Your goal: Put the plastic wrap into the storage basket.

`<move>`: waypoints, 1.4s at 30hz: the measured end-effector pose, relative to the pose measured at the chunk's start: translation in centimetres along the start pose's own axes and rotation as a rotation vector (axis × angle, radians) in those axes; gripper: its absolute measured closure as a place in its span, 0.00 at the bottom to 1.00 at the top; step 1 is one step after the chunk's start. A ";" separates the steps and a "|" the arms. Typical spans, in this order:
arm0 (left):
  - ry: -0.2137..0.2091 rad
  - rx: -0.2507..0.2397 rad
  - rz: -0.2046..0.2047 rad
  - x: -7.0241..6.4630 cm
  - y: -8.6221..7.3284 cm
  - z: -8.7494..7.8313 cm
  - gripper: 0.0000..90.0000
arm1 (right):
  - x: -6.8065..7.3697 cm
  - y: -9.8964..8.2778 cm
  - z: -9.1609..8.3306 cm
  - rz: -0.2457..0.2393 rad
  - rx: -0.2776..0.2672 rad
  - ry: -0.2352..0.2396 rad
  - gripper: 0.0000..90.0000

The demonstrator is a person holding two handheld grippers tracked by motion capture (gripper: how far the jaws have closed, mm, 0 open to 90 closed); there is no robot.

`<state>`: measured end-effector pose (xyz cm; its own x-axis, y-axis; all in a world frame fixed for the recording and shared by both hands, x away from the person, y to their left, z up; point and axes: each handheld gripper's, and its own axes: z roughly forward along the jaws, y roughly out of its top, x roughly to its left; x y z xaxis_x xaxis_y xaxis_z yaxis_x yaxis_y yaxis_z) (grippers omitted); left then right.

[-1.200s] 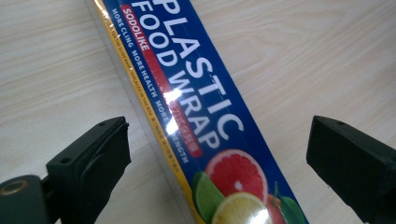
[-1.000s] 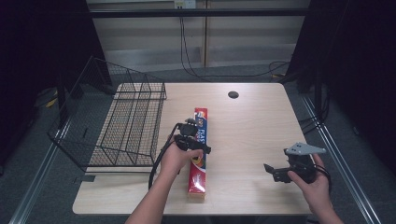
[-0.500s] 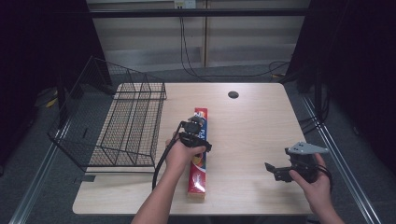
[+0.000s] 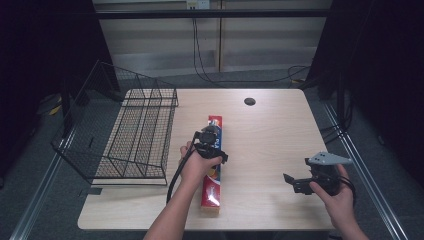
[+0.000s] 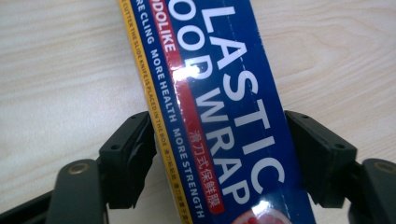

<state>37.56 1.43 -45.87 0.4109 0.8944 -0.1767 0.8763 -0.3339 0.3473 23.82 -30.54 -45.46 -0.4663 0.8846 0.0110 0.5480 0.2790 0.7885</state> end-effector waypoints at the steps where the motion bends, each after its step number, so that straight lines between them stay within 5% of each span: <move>1: 0.007 0.008 -0.005 0.0 0.1 0.0 0.31 | 0.0 0.0 0.0 0.004 -0.002 -0.003 0.03; 5: 0.049 0.049 -0.029 -0.6 0.5 -0.2 0.36 | 0.0 0.1 -0.1 0.008 -0.005 -0.008 0.03; 13: 0.089 0.119 0.040 -1.2 1.1 -0.8 0.48 | -0.1 0.0 -0.3 0.006 -0.011 -0.012 0.03; 25: 0.053 0.169 0.063 -0.5 2.3 -2.7 0.49 | -0.2 0.0 -0.3 0.008 -0.013 -0.014 0.03; 29: 0.000 0.173 0.026 -0.2 2.8 -3.7 0.49 | -0.2 0.0 -0.3 0.008 -0.015 -0.022 0.03; 42: 0.021 0.189 0.037 0.2 4.1 -6.9 0.49 | -0.3 0.1 -0.5 0.015 -0.023 -0.027 0.03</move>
<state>39.47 2.30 -38.17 0.4403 0.8857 -0.1473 0.8930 -0.4150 0.1741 23.65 -30.99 -45.10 -0.4389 0.8985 0.0063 0.5387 0.2575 0.8022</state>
